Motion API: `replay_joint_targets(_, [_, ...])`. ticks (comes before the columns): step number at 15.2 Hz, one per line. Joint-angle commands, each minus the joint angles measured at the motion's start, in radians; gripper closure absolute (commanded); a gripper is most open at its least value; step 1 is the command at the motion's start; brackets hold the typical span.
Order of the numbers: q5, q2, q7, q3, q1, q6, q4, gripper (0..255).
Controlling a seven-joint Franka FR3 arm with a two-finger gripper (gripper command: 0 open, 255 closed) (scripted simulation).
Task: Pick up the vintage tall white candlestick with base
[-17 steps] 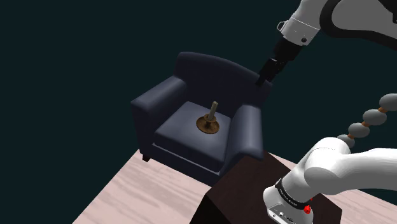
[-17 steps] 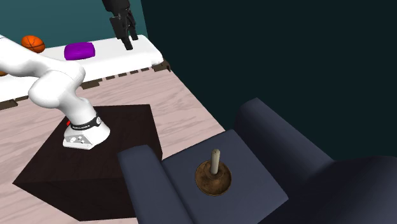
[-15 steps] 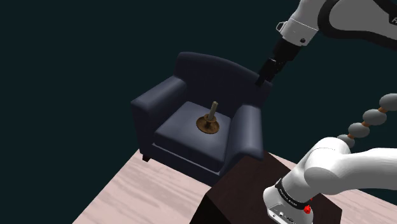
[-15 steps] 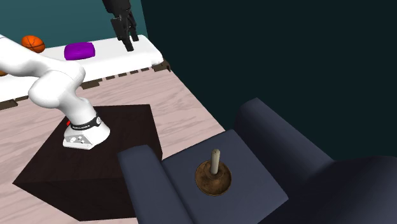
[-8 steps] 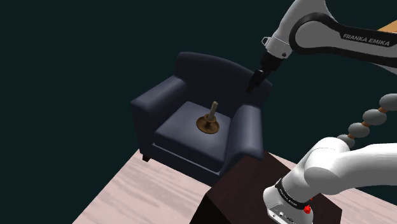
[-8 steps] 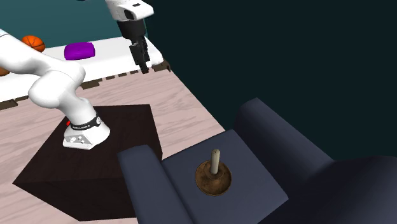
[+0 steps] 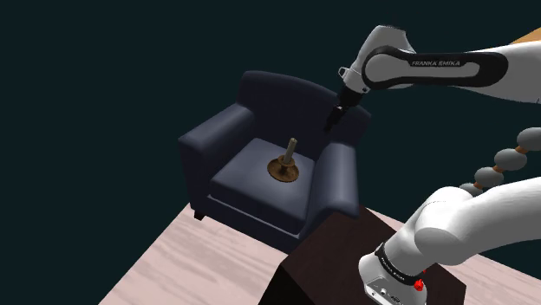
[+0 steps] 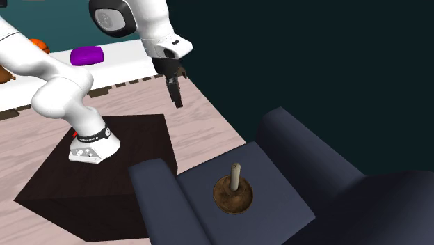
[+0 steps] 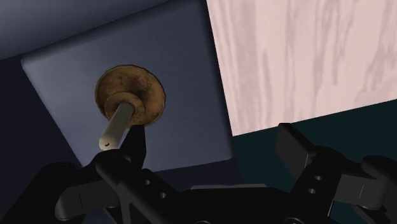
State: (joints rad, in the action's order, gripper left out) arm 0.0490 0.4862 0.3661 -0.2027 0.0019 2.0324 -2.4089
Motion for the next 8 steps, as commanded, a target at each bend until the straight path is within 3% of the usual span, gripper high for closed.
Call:
replay_joint_targets(1, [-0.005, -0.072, 0.05, -0.027, 0.007, 0.056, 0.016, 0])
replay_joint_targets(8, [-0.073, -0.335, 0.253, -0.114, 0.029, 0.217, 0.104, 0])
